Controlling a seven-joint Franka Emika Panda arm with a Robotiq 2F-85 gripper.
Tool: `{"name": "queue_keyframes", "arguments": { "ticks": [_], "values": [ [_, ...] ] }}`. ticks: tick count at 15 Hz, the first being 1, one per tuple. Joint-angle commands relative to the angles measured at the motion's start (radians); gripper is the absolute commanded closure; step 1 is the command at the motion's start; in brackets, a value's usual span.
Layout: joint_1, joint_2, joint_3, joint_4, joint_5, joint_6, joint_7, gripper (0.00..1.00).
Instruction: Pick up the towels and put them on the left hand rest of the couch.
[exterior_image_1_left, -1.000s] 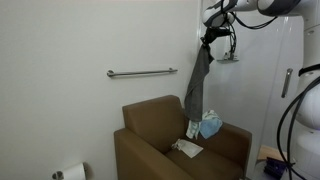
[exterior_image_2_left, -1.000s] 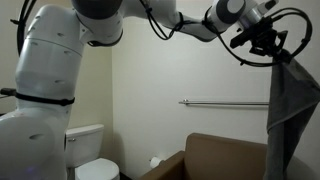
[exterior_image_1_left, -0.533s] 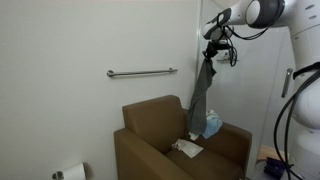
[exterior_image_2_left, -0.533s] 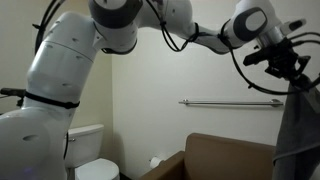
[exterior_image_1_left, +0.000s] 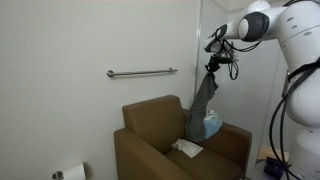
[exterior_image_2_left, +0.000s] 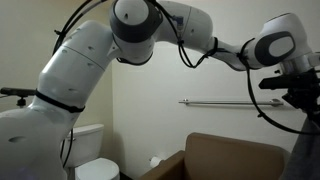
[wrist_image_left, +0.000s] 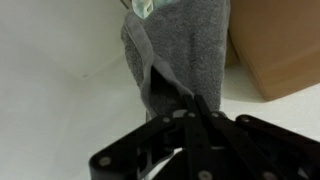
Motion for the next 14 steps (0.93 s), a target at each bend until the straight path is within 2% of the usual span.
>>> {"name": "queue_keyframes", "arguments": {
  "ticks": [1, 3, 7, 9, 14],
  "values": [
    [-0.078, 0.074, 0.024, 0.106, 0.025, -0.09, 0.051, 0.99],
    [-0.101, 0.091, 0.033, 0.125, 0.016, -0.097, 0.068, 0.71],
    [-0.126, 0.111, 0.052, 0.159, 0.007, -0.093, 0.084, 0.46],
    [-0.117, 0.113, 0.036, 0.161, 0.024, -0.085, 0.066, 0.33],
    [-0.088, 0.028, 0.067, 0.057, 0.012, -0.011, -0.044, 0.02]
  ]
}}
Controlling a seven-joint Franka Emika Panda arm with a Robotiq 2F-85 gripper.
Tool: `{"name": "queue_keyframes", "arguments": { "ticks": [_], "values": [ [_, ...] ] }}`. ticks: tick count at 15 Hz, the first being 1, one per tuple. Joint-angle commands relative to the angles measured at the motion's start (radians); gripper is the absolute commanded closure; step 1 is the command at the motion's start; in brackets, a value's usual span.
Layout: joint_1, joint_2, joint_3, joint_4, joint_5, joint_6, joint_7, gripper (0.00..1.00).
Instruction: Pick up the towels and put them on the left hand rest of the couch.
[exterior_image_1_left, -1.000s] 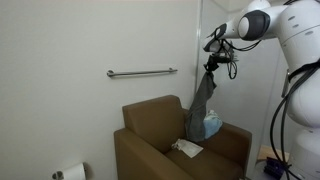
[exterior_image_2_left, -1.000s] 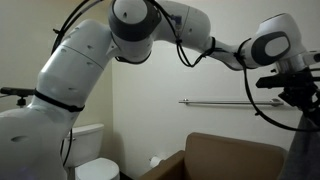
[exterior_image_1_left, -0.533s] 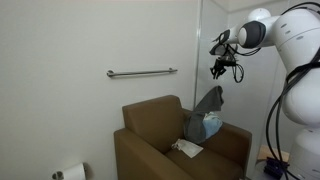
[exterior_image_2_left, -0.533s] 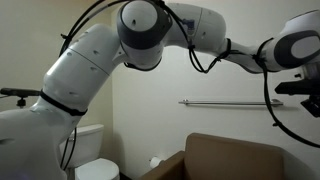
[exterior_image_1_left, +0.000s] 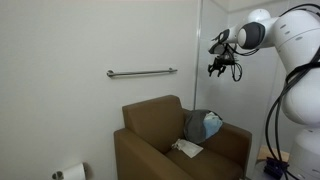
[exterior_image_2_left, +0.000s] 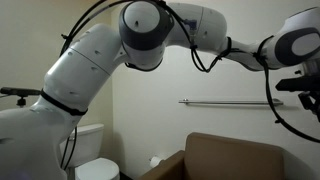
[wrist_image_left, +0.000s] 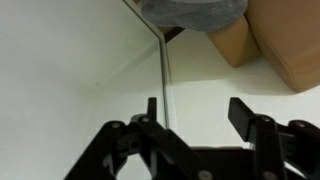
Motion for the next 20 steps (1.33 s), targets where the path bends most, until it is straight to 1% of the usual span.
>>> {"name": "queue_keyframes", "arguments": {
  "ticks": [1, 2, 3, 4, 6, 7, 8, 11, 13, 15, 18, 20],
  "values": [
    [0.021, -0.094, 0.039, -0.126, 0.005, 0.071, -0.122, 0.01],
    [0.028, -0.131, 0.06, -0.199, 0.015, 0.126, -0.176, 0.0],
    [0.05, -0.155, 0.075, -0.242, 0.017, 0.173, -0.192, 0.0],
    [0.056, -0.169, 0.098, -0.285, 0.036, 0.236, -0.221, 0.0],
    [0.054, -0.205, 0.165, -0.383, 0.102, 0.335, -0.279, 0.0],
    [0.054, -0.224, 0.199, -0.433, 0.139, 0.361, -0.313, 0.0],
    [0.041, -0.246, 0.247, -0.485, 0.186, 0.346, -0.373, 0.0],
    [0.065, -0.294, 0.282, -0.634, 0.225, 0.272, -0.453, 0.0],
    [0.094, -0.324, 0.275, -0.743, 0.213, 0.233, -0.476, 0.0],
    [0.148, -0.352, 0.235, -0.857, 0.15, 0.212, -0.463, 0.0],
    [0.248, -0.383, 0.153, -1.017, 0.023, 0.293, -0.38, 0.0],
    [0.309, -0.389, 0.093, -1.095, -0.094, 0.391, -0.292, 0.0]
  ]
}}
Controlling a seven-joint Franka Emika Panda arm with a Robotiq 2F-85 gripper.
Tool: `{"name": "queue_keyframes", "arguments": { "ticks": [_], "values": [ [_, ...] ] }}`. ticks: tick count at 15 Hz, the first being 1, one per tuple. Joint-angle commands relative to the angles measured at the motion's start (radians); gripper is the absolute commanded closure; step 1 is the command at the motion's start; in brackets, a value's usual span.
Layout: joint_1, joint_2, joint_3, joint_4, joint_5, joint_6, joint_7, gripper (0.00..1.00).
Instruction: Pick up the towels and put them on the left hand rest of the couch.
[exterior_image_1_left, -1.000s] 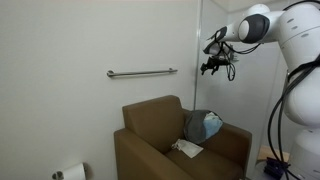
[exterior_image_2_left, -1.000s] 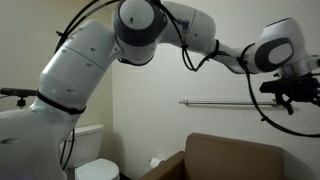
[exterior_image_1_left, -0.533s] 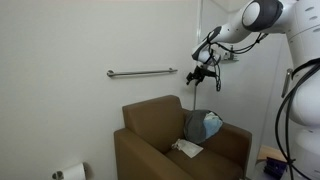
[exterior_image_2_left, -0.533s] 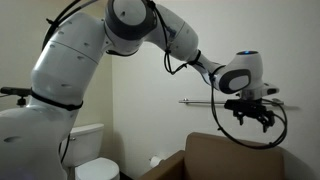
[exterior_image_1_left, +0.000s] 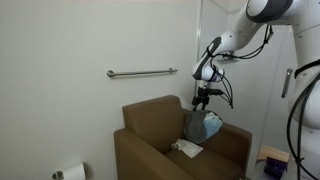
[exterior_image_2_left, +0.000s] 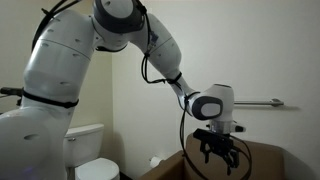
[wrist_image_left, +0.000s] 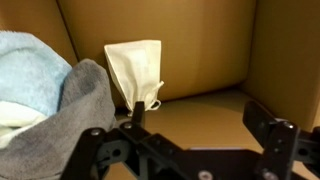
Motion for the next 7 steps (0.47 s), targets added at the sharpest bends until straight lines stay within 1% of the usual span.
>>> {"name": "queue_keyframes", "arguments": {
  "ticks": [1, 3, 4, 5, 7],
  "values": [
    [0.107, -0.065, -0.103, -0.173, -0.19, 0.16, 0.149, 0.0],
    [0.16, -0.057, -0.158, -0.209, -0.302, 0.248, 0.279, 0.0],
    [0.114, -0.022, -0.111, -0.147, -0.225, 0.18, 0.187, 0.0],
    [0.133, -0.022, -0.129, -0.165, -0.262, 0.21, 0.231, 0.0],
    [0.147, -0.023, -0.139, -0.176, -0.276, 0.224, 0.251, 0.0]
  ]
}}
